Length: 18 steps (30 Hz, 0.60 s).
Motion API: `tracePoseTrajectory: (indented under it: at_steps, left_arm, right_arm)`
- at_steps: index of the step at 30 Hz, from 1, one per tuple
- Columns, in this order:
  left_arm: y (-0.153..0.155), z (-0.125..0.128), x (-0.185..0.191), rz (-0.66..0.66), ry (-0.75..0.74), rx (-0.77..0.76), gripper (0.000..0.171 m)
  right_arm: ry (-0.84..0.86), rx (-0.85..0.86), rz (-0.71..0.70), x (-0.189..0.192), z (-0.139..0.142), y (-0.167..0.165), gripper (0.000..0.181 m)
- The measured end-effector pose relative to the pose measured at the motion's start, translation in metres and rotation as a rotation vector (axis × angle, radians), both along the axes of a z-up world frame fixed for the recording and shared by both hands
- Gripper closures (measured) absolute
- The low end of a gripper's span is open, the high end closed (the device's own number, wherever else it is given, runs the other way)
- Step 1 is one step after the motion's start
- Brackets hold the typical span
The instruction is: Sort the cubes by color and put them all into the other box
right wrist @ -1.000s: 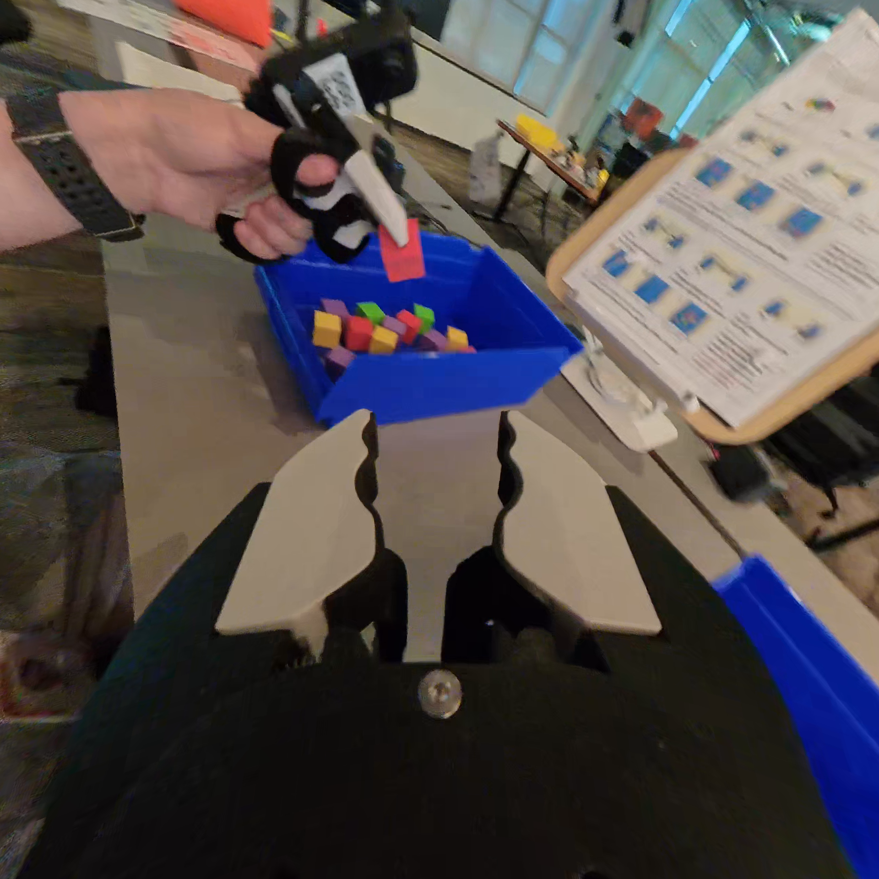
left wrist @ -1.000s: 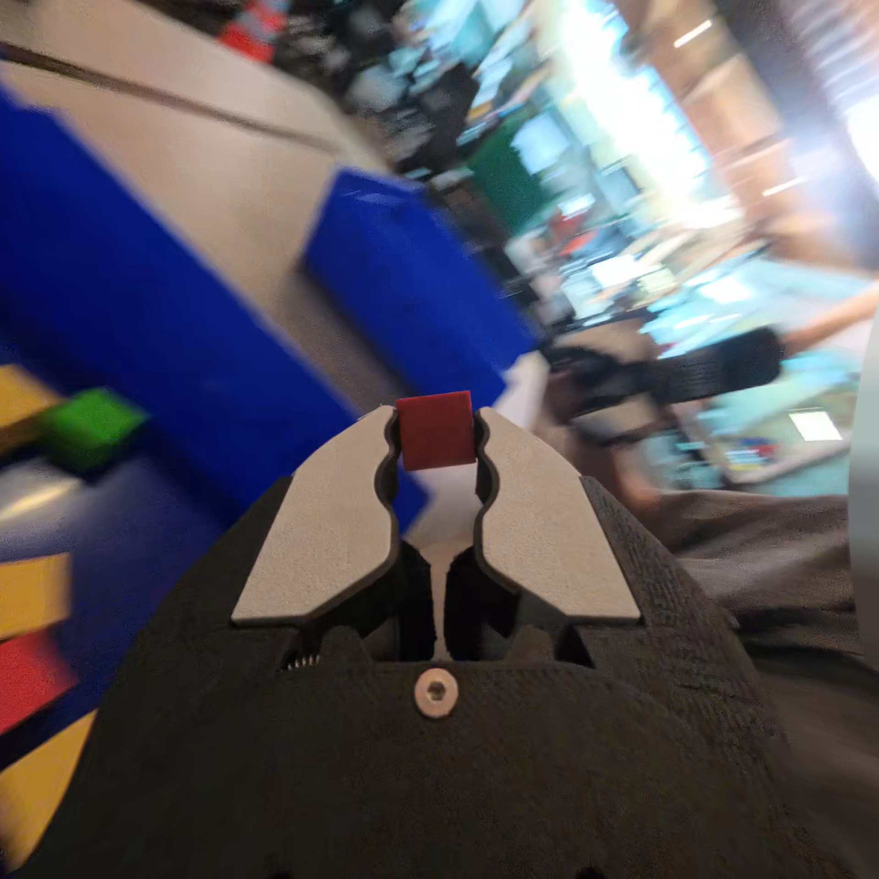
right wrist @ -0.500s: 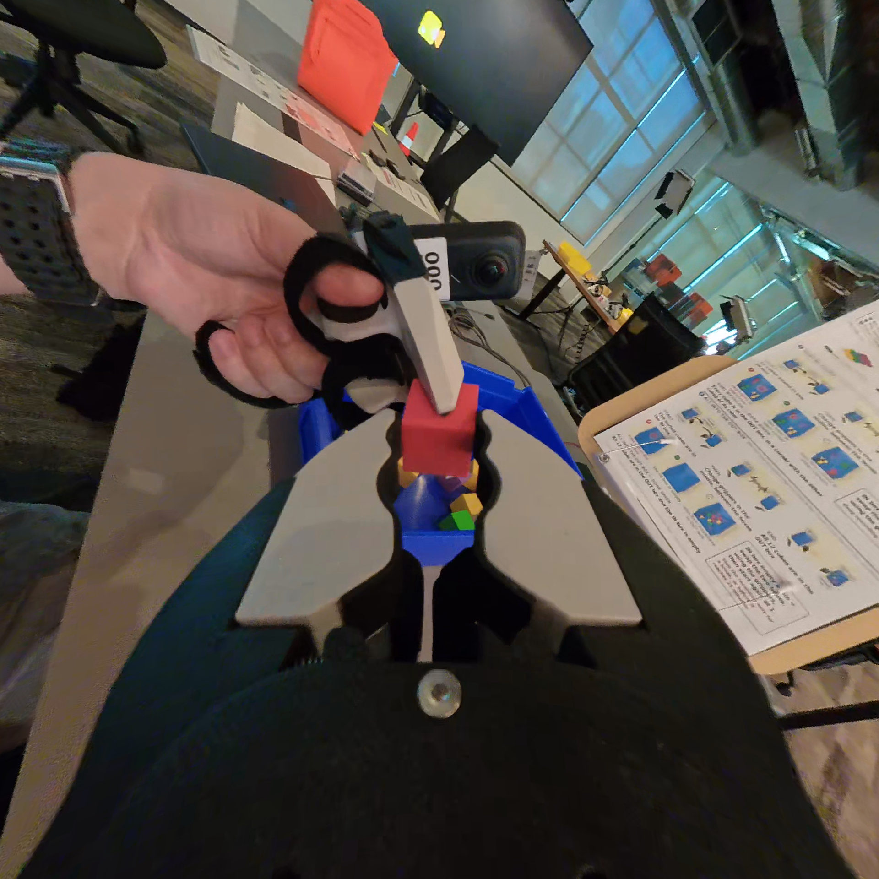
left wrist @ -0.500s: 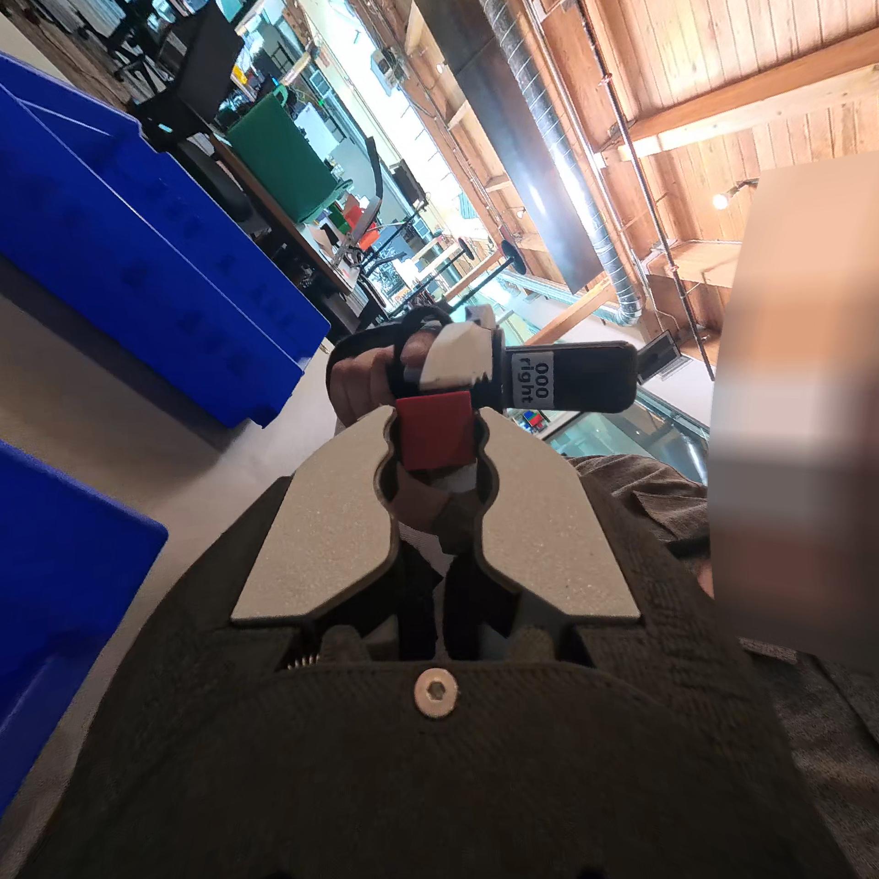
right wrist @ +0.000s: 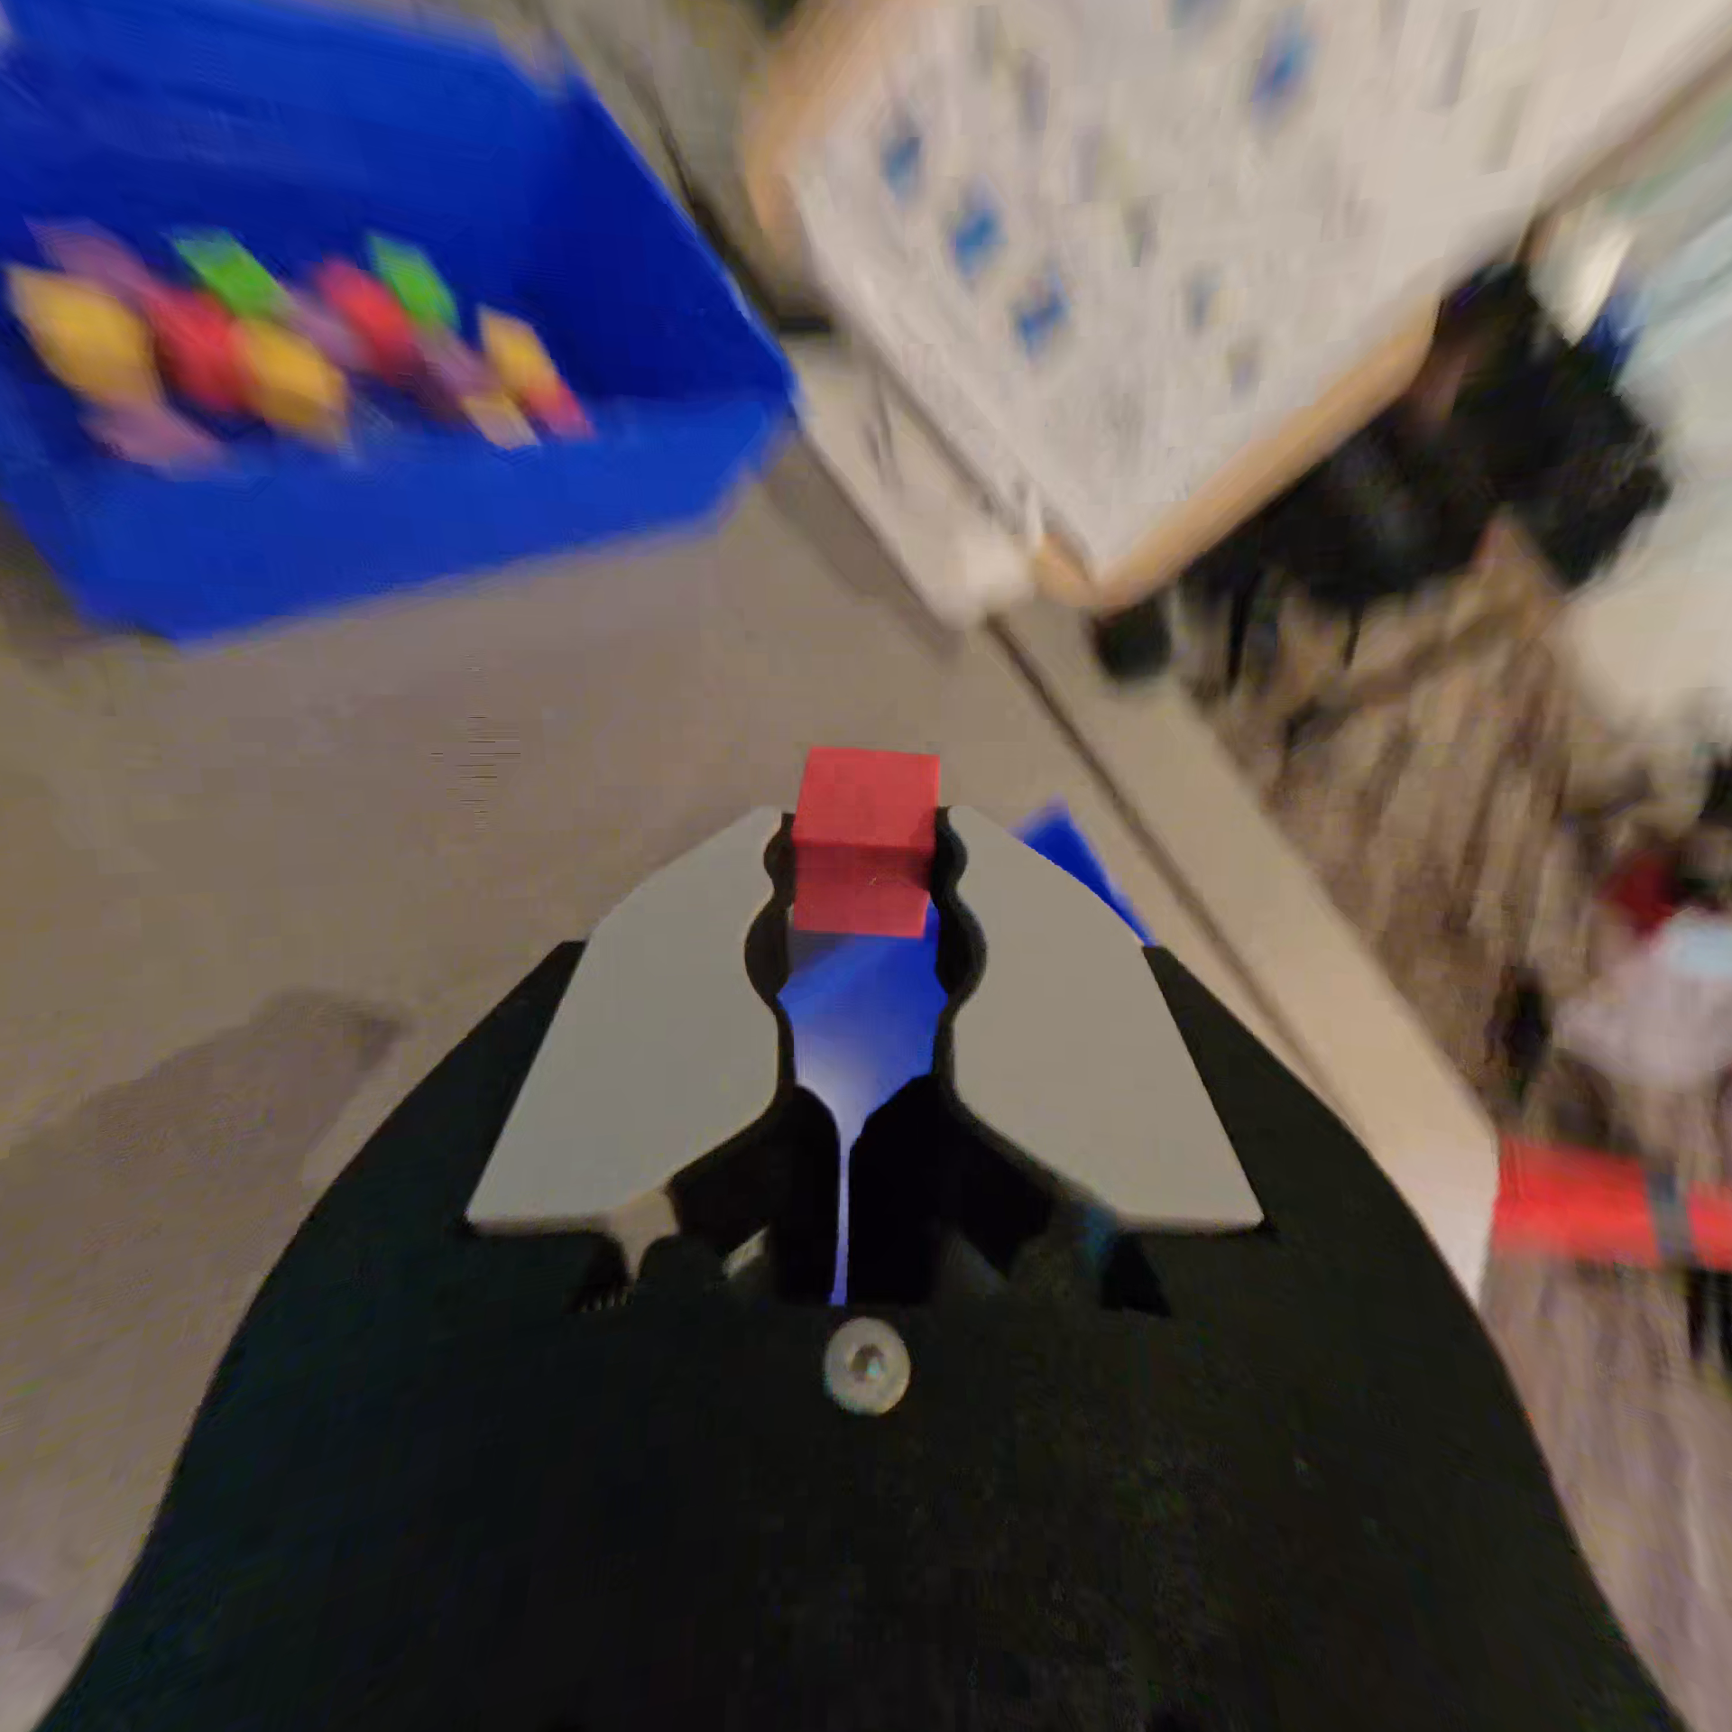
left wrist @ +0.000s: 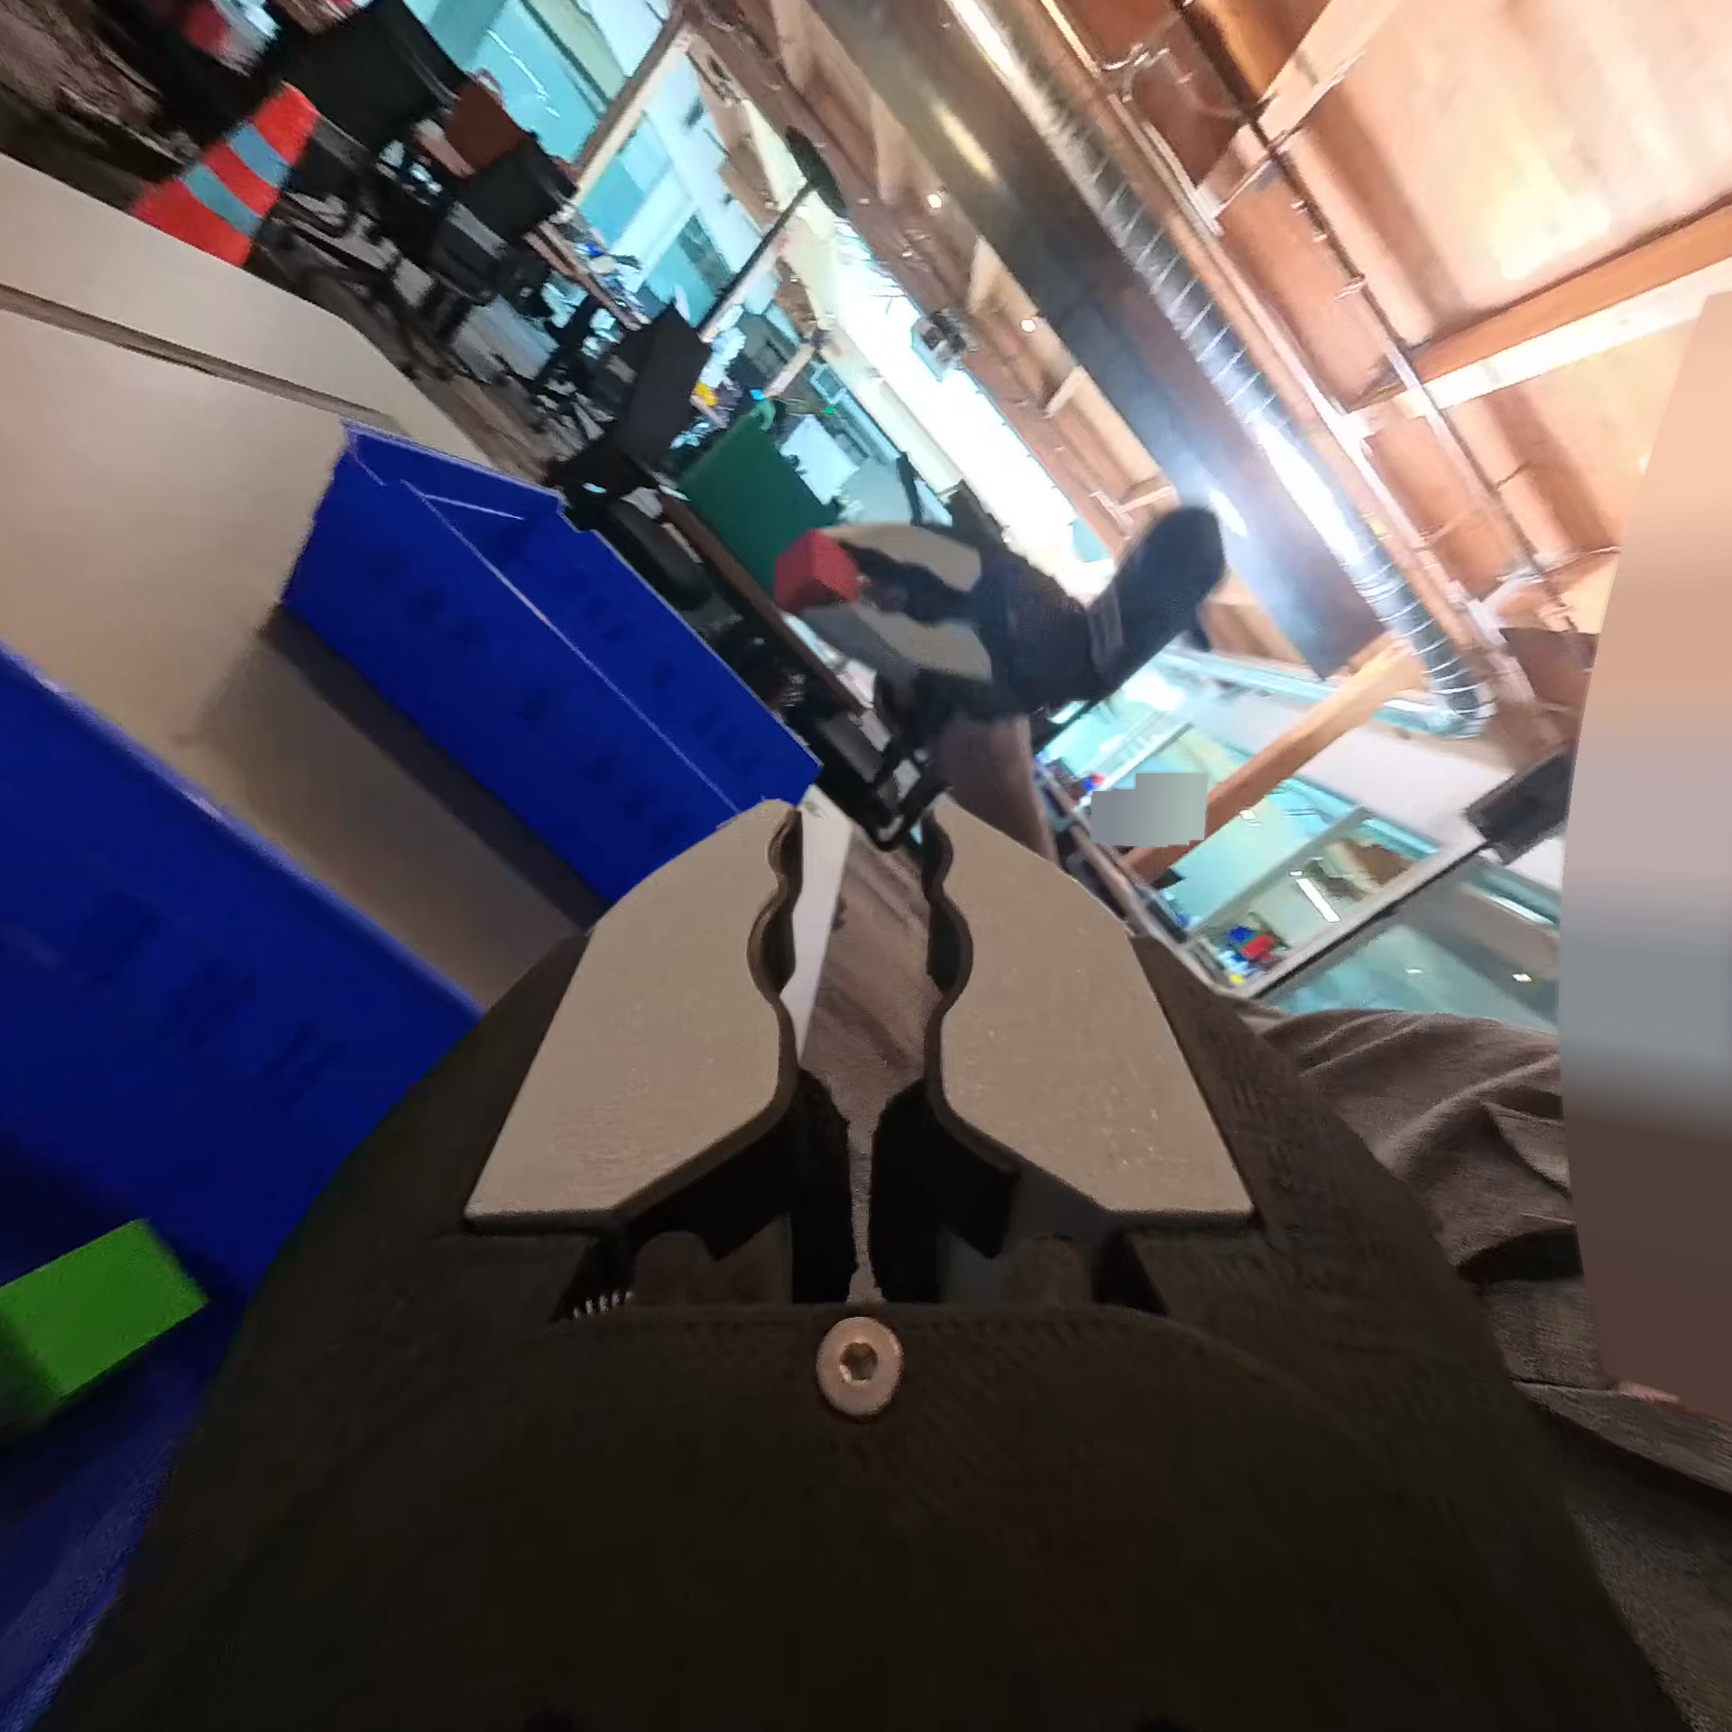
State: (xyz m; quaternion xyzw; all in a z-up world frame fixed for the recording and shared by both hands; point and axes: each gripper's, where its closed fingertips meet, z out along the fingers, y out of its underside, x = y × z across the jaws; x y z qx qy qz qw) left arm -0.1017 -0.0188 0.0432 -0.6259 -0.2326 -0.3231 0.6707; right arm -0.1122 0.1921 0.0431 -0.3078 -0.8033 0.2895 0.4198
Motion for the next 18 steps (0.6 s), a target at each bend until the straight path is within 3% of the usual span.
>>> tracePoseTrajectory:
  at_steps: [2, 6, 8, 12, 18]
  left_arm:
    - [-0.003, 0.001, -0.001, 0.013, 0.031, -0.020, 0.150]
    - [-0.004, 0.003, -0.001, 0.021, 0.057, -0.035, 0.152]
    - [-0.005, 0.003, 0.000, 0.023, 0.063, -0.040, 0.153]
    - [-0.010, 0.005, -0.001, 0.045, 0.089, -0.053, 0.154]
    - [-0.018, 0.005, -0.008, 0.075, 0.094, -0.055, 0.154]
  right_arm:
    - [-0.268, 0.024, -0.206, -0.013, -0.020, 0.069, 0.154]
    - [-0.612, 0.012, -0.446, -0.042, -0.065, 0.160, 0.153]
    - [-0.761, -0.018, -0.525, -0.049, -0.096, 0.181, 0.153]
    - [-0.884, 0.001, -0.651, -0.060, -0.141, 0.206, 0.153]
    - [-0.911, -0.040, -0.781, -0.074, -0.170, 0.222, 0.153]
